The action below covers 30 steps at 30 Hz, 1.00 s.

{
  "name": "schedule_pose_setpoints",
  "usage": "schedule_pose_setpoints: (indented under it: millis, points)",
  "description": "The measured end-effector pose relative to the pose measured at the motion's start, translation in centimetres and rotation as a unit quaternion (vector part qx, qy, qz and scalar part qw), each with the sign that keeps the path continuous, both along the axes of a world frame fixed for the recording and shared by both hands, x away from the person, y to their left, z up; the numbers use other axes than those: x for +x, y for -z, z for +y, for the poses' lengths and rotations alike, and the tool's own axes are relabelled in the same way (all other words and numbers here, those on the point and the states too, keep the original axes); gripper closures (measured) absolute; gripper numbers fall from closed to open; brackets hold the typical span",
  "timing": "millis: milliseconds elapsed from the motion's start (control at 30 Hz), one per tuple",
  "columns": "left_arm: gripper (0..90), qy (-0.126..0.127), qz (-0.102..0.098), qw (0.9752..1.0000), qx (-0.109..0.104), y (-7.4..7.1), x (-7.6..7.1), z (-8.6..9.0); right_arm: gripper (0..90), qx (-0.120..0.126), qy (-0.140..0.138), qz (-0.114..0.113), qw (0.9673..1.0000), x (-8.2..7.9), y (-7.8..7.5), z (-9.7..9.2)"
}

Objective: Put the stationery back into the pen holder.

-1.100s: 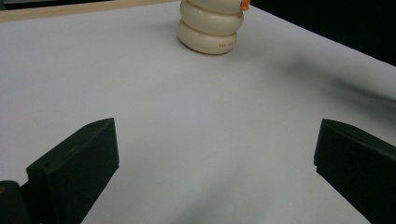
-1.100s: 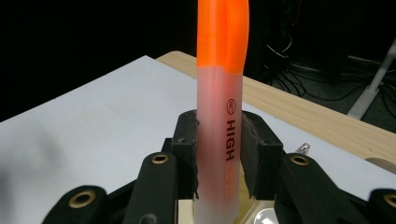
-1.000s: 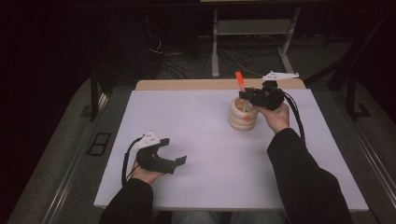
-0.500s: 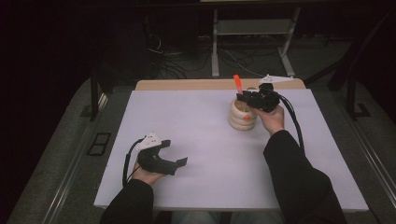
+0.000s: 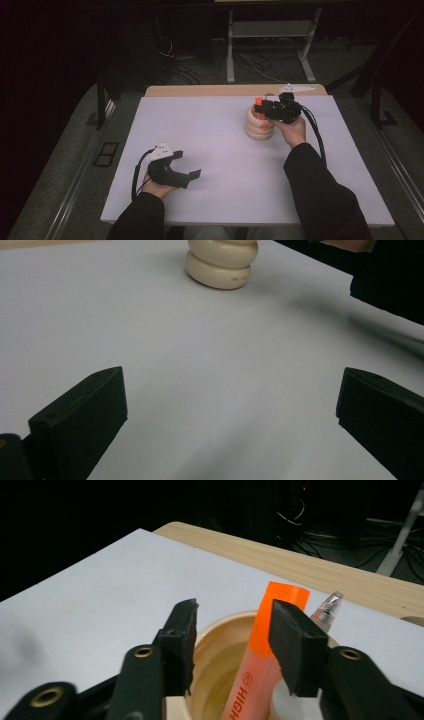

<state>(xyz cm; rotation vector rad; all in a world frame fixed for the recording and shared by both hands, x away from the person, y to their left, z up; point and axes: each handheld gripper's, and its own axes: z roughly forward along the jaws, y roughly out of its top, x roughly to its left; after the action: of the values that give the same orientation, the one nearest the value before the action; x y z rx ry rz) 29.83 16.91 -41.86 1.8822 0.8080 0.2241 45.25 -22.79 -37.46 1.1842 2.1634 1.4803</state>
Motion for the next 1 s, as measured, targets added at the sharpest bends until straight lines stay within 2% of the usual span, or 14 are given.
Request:
schedule_pose_setpoints:
  millis: [333, 433, 467, 633, 667, 733, 1000]
  points:
    - [0.0, -0.002, 0.002, 1.0, -0.002, 0.0, 0.0, 0.1, 26.2, -0.008, -0.001, 0.006, 0.9999, -1.3, -1.4, -1.3]
    - [0.0, -0.003, 0.002, 1.0, -0.004, 0.0, 0.0, 0.2, 13.8, -0.008, -0.002, 0.016, 0.9998, -2.0, -1.9, -1.6]
    - [0.0, -0.003, 0.002, 1.0, -0.004, 0.0, 0.0, 0.2, 13.1, -0.011, -0.004, 0.023, 0.9997, -2.2, -2.1, -1.7]
    - [0.0, -0.001, 0.003, 1.0, -0.003, 0.1, 0.0, 0.2, 8.3, -0.021, -0.02, 0.029, 0.9992, -3.7, -2.4, -2.1]
    - [0.0, -0.001, 0.004, 1.0, -0.004, 0.1, 0.0, 0.2, 0.3, -0.02, -0.024, 0.032, 0.999, -3.9, -2.5, -2.2]
    - [0.0, -0.001, 0.005, 1.0, -0.004, 0.1, 0.0, 0.2, 0.2, -0.025, -0.028, 0.041, 0.9984, -4.4, -2.5, -2.3]
    - [0.0, 0.002, 0.005, 0.9999, -0.009, 0.1, 0.0, 0.2, 0.2, -0.041, -0.039, 0.044, 0.9974, -6.8, -2.3, -2.2]
